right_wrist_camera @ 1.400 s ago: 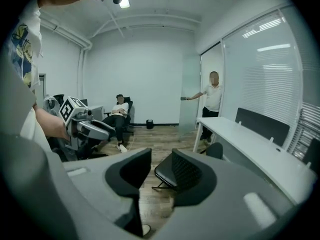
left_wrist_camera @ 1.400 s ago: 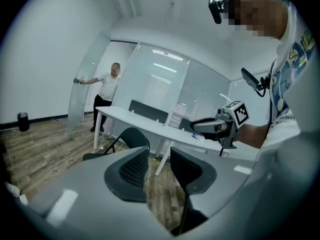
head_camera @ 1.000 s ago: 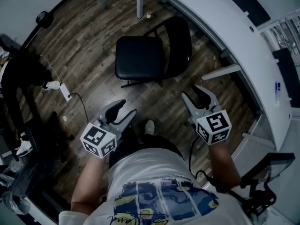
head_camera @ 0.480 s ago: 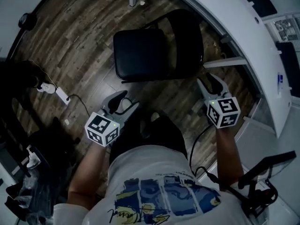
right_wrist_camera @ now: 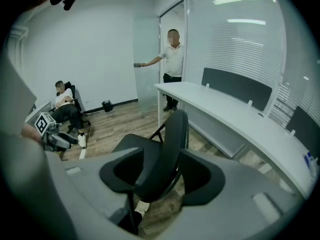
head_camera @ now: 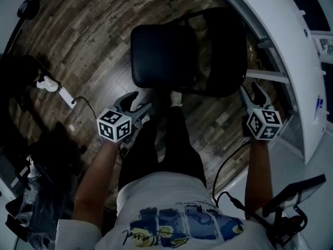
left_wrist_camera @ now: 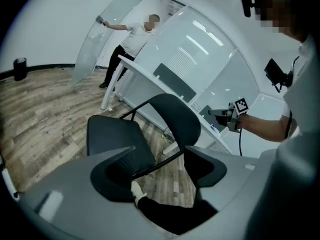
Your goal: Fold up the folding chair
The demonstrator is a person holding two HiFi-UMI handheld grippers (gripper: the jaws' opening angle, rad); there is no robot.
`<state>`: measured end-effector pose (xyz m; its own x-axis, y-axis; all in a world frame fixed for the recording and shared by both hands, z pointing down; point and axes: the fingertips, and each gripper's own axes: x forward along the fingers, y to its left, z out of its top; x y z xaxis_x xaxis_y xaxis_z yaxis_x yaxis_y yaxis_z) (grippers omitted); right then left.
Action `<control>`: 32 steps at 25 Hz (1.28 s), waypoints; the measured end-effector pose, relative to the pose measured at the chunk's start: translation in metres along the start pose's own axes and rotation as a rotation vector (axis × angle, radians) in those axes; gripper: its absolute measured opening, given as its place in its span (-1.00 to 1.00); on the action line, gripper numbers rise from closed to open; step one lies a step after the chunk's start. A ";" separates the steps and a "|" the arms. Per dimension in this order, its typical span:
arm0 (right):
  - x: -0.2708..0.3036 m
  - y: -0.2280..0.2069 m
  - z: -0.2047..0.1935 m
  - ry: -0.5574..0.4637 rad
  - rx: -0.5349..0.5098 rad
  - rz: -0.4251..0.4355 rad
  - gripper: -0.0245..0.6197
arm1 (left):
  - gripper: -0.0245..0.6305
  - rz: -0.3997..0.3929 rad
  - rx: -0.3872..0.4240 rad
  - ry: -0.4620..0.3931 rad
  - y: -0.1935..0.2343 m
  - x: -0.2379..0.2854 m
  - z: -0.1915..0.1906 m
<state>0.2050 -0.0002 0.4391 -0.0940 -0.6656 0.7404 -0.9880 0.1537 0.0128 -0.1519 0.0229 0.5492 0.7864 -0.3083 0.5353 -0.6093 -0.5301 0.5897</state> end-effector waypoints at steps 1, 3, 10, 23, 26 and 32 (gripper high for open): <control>0.010 -0.009 -0.001 0.006 0.002 0.000 -0.26 | 0.04 0.019 -0.017 0.006 0.013 0.010 -0.004; 0.032 -0.027 -0.005 0.018 0.014 0.002 -0.24 | 0.07 0.063 -0.061 0.011 0.040 0.031 -0.011; 0.051 -0.037 -0.013 0.026 0.100 0.067 -0.14 | 0.19 0.147 -0.195 -0.005 0.116 0.060 -0.034; 0.086 -0.021 -0.012 0.045 0.163 0.155 -0.14 | 0.41 0.174 -0.317 0.040 0.233 0.120 -0.073; 0.086 -0.016 -0.004 0.048 0.168 0.156 -0.14 | 0.47 0.162 -0.353 0.029 0.249 0.130 -0.073; 0.089 -0.002 -0.003 0.067 0.190 0.196 -0.14 | 0.48 0.074 -0.415 0.053 0.268 0.153 -0.086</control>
<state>0.1991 -0.0580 0.5070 -0.2838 -0.5858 0.7591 -0.9575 0.1312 -0.2567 -0.2033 -0.0986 0.8407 0.7392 -0.2868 0.6093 -0.6618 -0.1418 0.7361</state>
